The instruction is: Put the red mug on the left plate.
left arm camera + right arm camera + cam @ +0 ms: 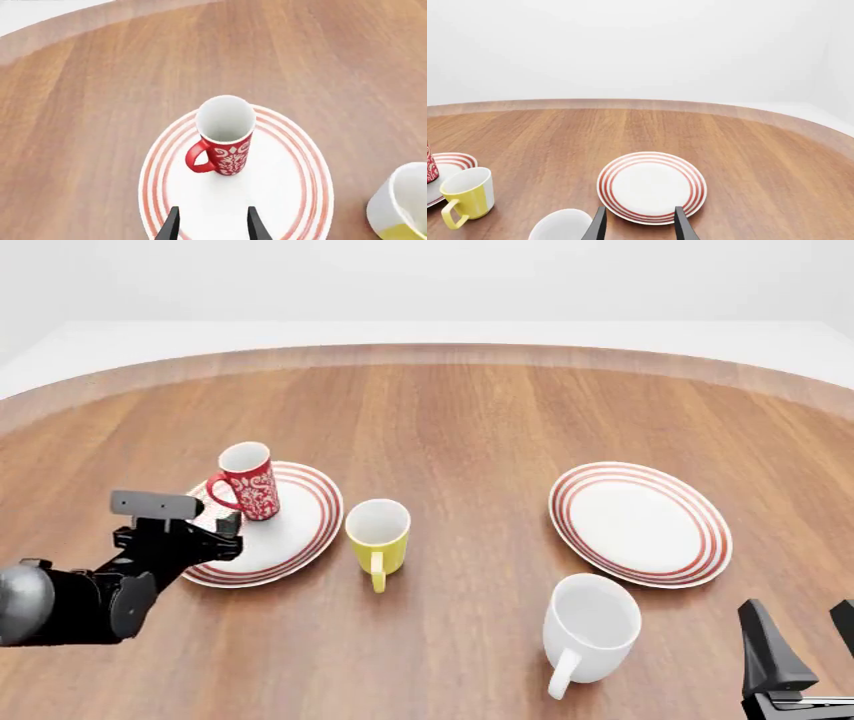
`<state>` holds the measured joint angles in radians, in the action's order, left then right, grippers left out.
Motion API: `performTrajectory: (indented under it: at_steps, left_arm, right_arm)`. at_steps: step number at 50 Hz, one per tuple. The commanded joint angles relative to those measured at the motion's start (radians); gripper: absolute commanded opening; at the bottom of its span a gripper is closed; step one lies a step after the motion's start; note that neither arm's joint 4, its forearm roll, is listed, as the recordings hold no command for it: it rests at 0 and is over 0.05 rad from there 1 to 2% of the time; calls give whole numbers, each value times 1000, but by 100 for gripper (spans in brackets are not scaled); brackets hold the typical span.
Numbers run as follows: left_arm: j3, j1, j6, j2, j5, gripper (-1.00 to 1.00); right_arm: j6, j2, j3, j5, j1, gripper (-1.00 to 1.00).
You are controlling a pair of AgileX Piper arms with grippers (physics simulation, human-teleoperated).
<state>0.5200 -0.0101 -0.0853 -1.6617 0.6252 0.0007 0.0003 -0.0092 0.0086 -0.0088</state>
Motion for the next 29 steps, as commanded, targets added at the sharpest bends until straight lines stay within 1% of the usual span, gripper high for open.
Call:
performTrajectory:
  at_steps: [1,2,3,5,6,7,8,10,11,12,13,14,15,16,17,18,19,20,22,23,24,25,26,28,29]
  left_arm:
    - [-203,-48,5,303,-57,100]
    - [-228,-50,-11,345,-66,100]
    - [-266,-60,0,422,-103,100]
    - [-314,-73,-33,517,-139,100]
    - [-331,-90,-20,566,-171,100]
    - [-347,-105,-34,610,-191,100]
    - [-377,-122,-42,707,-252,100]
    - [-389,-135,-37,816,-341,100]
    - [-396,-137,-54,898,-402,100]
    - [-398,-136,-66,938,-435,100]
    - [-400,-144,-74,1007,-499,100]
    - [-396,-172,-61,1070,-563,100]
    - [-401,-197,-113,1165,-647,100]
    - [-388,-181,-98,1213,-708,100]
    - [-387,-181,-98,1217,-712,100]
    - [-373,-172,-97,1295,-795,100]
    - [-373,-172,-97,1300,-800,100]
    - [-359,-171,-93,1377,-884,100]
    - [-345,-161,-86,1448,-962,100]
    - [-326,-156,-84,1539,-1058,100]
    - [-326,-156,-84,1544,-1064,100]
    - [-307,-146,-82,1623,-1154,100]
    - [-290,-140,-93,1661,-1203,100]
    - [-255,-143,-71,1662,-1238,100]
    - [-228,-139,-72,1662,-1259,100]
  right_arm:
    - [-1,2,3,-5,2,100]
    - [-1,2,3,-5,2,100]
    - [0,2,3,-5,2,100]
    - [0,2,3,-4,2,100]
    - [-1,2,3,-5,2,100]
    - [-1,2,3,-4,2,100]
    - [-1,2,3,-4,2,100]
    - [-1,2,3,-5,2,100]
    - [-1,2,3,-4,2,100]
    - [-1,2,3,-5,1,100]
    - [-1,2,3,-4,2,100]
    - [-1,2,3,-4,2,100]
    - [-1,2,3,-5,2,100]
    - [-1,2,3,-4,2,100]
    - [0,2,3,-4,1,100]
    - [0,2,3,-5,2,100]
    - [0,2,3,-5,2,100]
    - [-1,2,3,-5,1,100]
    - [-1,2,3,-4,2,100]
    - [-1,2,3,-4,2,100]
    - [-1,2,3,-4,2,100]
    - [-1,2,3,-4,2,100]
    - [-1,2,3,-4,2,100]
    - [-1,2,3,-5,2,100]
    - [-1,2,3,-4,2,100]
